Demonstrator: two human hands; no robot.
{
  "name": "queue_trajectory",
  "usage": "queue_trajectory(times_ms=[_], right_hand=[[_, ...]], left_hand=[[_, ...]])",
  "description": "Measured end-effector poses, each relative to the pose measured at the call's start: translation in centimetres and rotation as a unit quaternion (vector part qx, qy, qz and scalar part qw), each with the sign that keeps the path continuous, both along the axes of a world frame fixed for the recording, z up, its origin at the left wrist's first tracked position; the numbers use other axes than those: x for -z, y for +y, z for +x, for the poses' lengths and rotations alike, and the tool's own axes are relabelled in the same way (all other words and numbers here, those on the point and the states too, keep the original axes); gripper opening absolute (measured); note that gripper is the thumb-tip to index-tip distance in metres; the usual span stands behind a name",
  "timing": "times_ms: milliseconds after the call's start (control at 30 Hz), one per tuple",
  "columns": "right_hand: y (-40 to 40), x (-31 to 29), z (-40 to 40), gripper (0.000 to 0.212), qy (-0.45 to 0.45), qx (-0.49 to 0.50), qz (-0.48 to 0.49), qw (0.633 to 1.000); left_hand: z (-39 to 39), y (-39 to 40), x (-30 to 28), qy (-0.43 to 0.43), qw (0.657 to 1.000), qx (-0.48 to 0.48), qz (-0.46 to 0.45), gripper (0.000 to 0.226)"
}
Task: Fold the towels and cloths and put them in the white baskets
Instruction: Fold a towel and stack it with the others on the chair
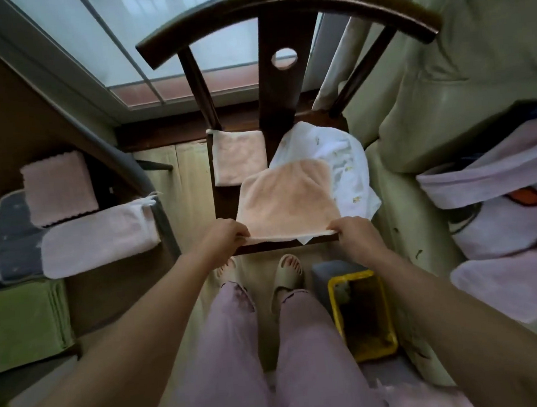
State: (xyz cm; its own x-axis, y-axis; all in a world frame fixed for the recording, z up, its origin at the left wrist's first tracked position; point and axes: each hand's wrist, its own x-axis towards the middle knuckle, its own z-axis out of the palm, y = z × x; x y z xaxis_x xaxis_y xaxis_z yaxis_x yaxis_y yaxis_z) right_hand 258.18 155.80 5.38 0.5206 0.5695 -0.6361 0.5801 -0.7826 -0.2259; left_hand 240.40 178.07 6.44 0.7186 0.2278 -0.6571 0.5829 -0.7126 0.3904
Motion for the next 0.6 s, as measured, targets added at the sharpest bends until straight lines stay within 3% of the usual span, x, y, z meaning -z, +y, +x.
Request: queue_trajectory(times_ms=[133,367,600], right_hand=[[-0.4,2.8,0.1,0.046,0.021,0.063,0.027,0.997],[4.0,4.8,2.8,0.026,-0.016,0.216,0.221,0.951],[7.9,10.5,6.2,0.027,-0.082,0.252,0.236,0.935]], left_hand=[[-0.4,-0.9,2.8,-0.015,0.999,-0.049,0.015,0.022],[3.6,1.4,7.0,-0.164,0.953,-0.245,0.072,0.021],[7.9,3.2,12.7,-0.184,0.922,-0.328,0.086,0.022]])
